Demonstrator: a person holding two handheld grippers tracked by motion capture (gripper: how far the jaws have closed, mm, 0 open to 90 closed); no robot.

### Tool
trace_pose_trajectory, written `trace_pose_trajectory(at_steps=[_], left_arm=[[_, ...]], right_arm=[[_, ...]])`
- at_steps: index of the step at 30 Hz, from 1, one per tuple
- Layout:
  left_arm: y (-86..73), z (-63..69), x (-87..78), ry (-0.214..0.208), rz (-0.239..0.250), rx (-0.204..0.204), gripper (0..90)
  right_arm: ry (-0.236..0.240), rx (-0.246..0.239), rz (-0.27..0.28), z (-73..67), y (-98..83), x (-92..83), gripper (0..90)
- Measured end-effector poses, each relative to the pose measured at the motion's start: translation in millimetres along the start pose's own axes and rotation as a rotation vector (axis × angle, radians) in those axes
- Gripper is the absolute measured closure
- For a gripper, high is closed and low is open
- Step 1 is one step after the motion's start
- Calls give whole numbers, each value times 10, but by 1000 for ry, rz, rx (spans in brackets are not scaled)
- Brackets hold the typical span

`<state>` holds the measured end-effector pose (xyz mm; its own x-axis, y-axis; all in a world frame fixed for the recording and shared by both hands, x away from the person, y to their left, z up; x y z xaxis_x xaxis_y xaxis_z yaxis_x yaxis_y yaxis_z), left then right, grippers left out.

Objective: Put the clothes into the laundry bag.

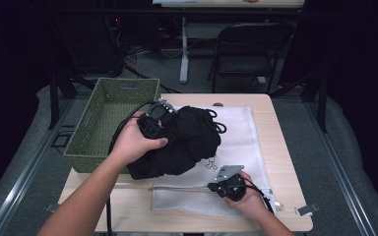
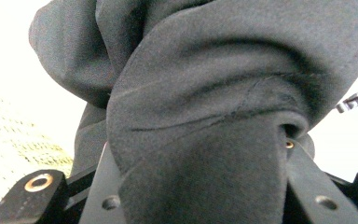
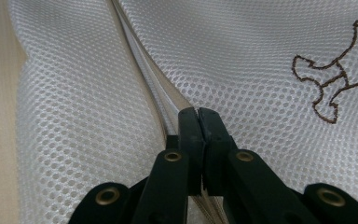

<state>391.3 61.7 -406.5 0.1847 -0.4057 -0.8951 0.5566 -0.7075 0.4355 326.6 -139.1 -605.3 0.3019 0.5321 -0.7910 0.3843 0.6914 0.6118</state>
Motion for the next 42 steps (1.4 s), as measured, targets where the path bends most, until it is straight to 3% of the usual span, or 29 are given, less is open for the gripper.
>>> trace_pose_trajectory(at_steps=[12, 25, 42], left_arm=[[-250, 93, 30, -26, 21, 11, 627], [-324, 146, 19, -34, 29, 21, 626], [-459, 178, 21, -41, 29, 30, 626]], right_arm=[[0, 11, 23, 55, 113, -205, 889], [-16, -4, 56, 195, 345, -427, 890], [26, -1, 41, 269, 502, -464, 890]])
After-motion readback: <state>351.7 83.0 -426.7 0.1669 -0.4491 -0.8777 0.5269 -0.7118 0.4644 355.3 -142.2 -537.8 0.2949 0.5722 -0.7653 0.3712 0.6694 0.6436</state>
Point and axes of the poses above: each handheld gripper's, and its own axes: x roughly forward along the jaws, y roughly out of its top, z roughly to its right, the point moved 5 cm from there along x, roughly forward along the jaws, and after that the axes turned 7 degrees about -z, right-handed, at the moved point
